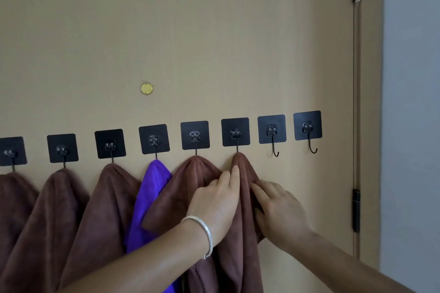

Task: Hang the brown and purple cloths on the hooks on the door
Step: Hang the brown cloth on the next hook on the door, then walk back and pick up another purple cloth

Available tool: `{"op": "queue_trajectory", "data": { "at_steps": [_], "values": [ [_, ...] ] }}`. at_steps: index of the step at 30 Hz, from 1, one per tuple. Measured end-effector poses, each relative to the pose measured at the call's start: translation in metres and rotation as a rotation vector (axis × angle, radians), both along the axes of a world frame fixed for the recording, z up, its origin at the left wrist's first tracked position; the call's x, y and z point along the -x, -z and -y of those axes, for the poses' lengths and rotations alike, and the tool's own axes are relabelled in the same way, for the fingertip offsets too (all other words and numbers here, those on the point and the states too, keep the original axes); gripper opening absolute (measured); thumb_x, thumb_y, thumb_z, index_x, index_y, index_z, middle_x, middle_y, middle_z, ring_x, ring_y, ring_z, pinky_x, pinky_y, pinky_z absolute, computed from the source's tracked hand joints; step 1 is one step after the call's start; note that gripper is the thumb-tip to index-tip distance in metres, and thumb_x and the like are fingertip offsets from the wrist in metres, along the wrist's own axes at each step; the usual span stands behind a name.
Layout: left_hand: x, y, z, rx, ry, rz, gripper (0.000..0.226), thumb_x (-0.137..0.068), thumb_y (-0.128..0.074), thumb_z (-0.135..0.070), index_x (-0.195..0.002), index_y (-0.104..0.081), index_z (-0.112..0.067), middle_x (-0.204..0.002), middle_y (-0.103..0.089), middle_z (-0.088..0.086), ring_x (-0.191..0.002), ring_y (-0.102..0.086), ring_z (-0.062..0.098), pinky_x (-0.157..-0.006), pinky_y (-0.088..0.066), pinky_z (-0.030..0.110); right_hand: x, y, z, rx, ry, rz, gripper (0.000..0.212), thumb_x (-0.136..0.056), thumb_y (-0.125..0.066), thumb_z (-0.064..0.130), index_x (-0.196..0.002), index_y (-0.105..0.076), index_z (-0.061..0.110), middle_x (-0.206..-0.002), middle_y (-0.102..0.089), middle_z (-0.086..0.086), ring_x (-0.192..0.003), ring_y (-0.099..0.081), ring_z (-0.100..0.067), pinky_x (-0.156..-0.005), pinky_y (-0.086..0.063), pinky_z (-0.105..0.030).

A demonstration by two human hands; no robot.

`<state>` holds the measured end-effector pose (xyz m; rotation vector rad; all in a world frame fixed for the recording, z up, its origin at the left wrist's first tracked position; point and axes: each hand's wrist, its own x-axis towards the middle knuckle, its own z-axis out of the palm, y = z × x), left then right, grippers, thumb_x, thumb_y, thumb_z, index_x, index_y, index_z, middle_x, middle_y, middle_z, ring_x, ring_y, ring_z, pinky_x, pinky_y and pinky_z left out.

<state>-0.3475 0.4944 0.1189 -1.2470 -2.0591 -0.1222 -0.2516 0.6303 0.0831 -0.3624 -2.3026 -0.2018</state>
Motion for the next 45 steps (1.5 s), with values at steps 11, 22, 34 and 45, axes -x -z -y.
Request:
{"op": "queue_trajectory", "data": {
  "at_steps": [11,22,34,45],
  "values": [
    [-0.033,0.015,0.02,-0.031,0.038,-0.079,0.07,-0.076,-0.063,-0.056,-0.138,-0.05,-0.025,-0.147,-0.042,0.009,-0.139,-0.034,0.03,-0.106,-0.03,0.063,-0.05,0.013,0.011,0.052,0.14,-0.04,0.067,-0.078,-0.068,0.039,-0.14,-0.046,0.024,-0.145,-0.046,0.002,-0.139,-0.035,-0.022,-0.112,-0.029,-0.049],
    [-0.06,0.014,0.001,-0.032,0.386,-0.02,0.067,-0.091,-0.037,-0.058,-0.149,-0.015,-0.032,-0.158,-0.011,0.003,-0.146,0.007,0.023,-0.114,0.004,0.057,-0.124,0.015,0.063,0.205,0.441,-0.124,0.059,-0.085,-0.056,0.051,-0.14,-0.041,0.034,-0.147,-0.041,0.006,-0.143,-0.025,-0.018,-0.115,-0.02,-0.048],
    [-0.154,0.047,0.029,0.056,0.946,0.012,0.068,-0.09,-0.037,-0.058,-0.149,-0.014,-0.03,-0.156,-0.019,0.005,-0.145,0.005,0.027,-0.113,0.005,0.059,-0.245,0.024,0.2,0.216,1.029,-0.065,0.059,-0.087,-0.042,0.058,-0.141,-0.037,0.035,-0.15,-0.037,0.006,-0.144,-0.022,-0.018,-0.117,-0.019,-0.049],
    [-0.315,0.085,0.13,0.195,1.393,0.061,0.078,-0.085,-0.013,-0.074,-0.149,0.009,-0.035,-0.161,0.003,0.006,-0.146,0.009,0.027,-0.113,0.002,0.059,-0.378,0.051,0.378,0.273,1.496,-0.091,0.068,-0.085,-0.043,0.063,-0.145,-0.031,0.034,-0.155,-0.028,0.0,-0.147,-0.008,-0.019,-0.117,-0.009,-0.052]
  ]
}}
